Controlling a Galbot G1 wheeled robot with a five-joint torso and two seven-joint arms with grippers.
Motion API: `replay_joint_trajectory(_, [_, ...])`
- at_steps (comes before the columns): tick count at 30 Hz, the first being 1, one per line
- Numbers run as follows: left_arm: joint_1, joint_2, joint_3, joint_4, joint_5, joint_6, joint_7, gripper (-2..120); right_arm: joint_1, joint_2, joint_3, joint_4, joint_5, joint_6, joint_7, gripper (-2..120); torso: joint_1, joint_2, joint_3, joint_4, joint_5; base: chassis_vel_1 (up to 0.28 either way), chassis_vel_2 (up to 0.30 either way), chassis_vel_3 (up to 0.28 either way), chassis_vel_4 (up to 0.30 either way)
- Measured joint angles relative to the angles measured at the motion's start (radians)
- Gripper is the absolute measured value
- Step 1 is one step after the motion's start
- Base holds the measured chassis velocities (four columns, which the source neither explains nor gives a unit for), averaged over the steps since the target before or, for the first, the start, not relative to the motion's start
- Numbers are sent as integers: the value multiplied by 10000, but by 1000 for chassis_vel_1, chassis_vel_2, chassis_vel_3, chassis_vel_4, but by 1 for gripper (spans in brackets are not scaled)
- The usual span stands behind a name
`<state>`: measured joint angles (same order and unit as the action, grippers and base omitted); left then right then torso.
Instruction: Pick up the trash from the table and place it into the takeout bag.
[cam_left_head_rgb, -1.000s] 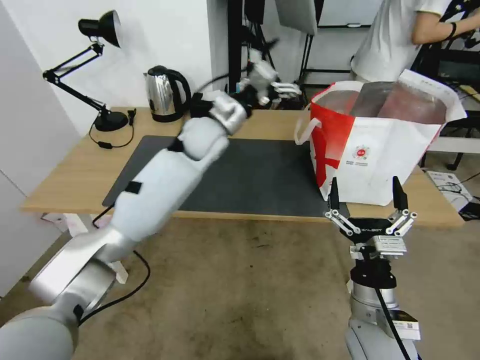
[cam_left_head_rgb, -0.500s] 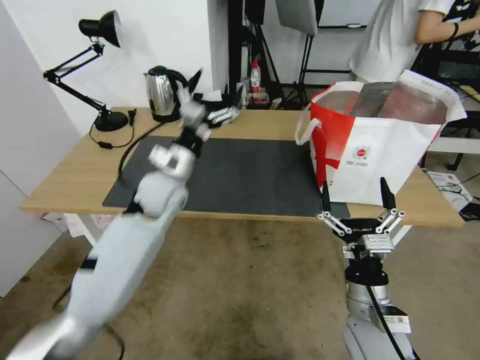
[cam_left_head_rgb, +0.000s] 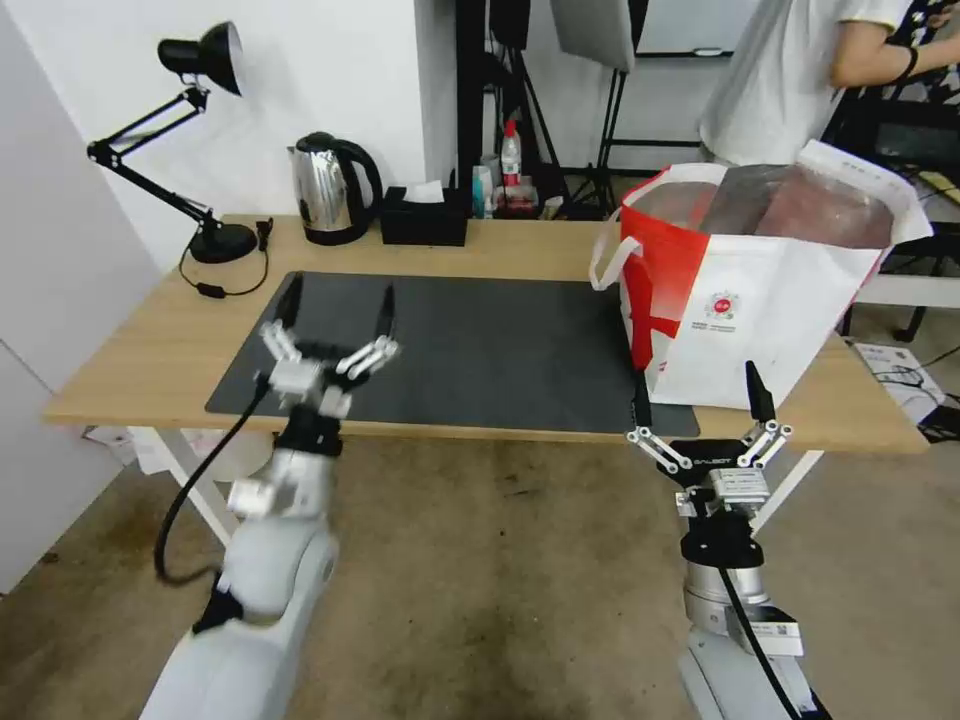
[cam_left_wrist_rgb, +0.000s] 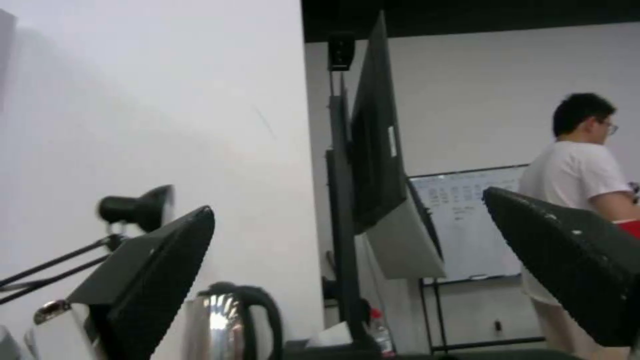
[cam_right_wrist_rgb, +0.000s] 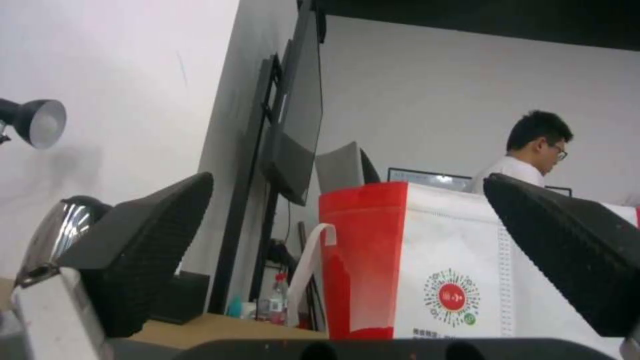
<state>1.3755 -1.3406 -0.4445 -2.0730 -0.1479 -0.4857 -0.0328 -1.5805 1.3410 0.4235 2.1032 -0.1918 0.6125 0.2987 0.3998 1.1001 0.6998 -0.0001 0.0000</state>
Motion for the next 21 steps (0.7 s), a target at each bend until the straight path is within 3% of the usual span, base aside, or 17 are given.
replay_joint_trajectory(8, [1352, -913, -365, -351, 837, -880, 2, 100, 46, 58, 8, -48, 55, 81, -5, 100, 0, 0, 1, 1, 0, 0, 0, 0, 0])
replay_joint_trajectory(21, [2015, -1794, -377, -556, 1577, -1391, -17, 100, -54, 97, 80, -136, -34, 203, -176, 100, 2, 0, 2, 1, 1, 0, 0, 0, 0])
